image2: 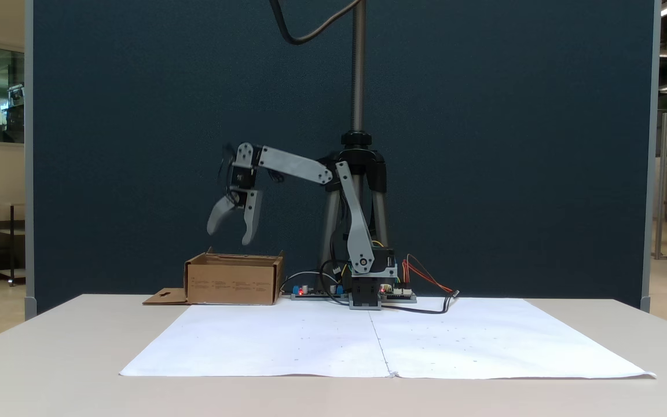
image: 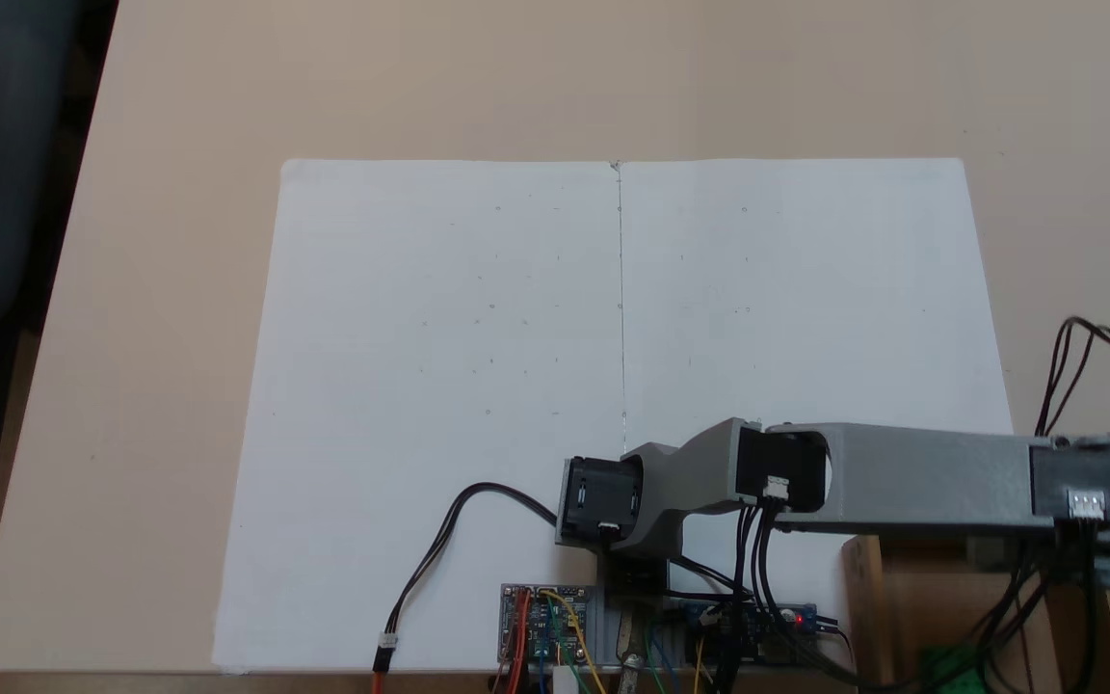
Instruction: Grasp a green dice and put it in the bin.
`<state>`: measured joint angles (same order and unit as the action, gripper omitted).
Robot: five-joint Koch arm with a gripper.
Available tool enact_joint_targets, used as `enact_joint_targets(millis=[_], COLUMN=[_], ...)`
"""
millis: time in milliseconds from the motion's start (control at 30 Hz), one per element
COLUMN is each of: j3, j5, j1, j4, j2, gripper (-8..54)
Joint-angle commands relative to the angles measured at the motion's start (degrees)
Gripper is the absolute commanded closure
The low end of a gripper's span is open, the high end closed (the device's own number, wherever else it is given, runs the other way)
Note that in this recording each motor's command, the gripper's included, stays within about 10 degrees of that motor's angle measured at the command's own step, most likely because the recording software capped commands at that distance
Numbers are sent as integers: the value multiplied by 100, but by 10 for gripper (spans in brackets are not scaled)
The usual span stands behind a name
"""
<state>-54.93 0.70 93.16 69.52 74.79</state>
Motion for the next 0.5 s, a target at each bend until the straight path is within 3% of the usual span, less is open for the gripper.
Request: enact_joint_targets(millis=[0, 467], j3=[123, 18], j5=[598, 633], j1=[-870, -6152], j4=[97, -1125], j2=[510, 1143], gripper=[29, 20])
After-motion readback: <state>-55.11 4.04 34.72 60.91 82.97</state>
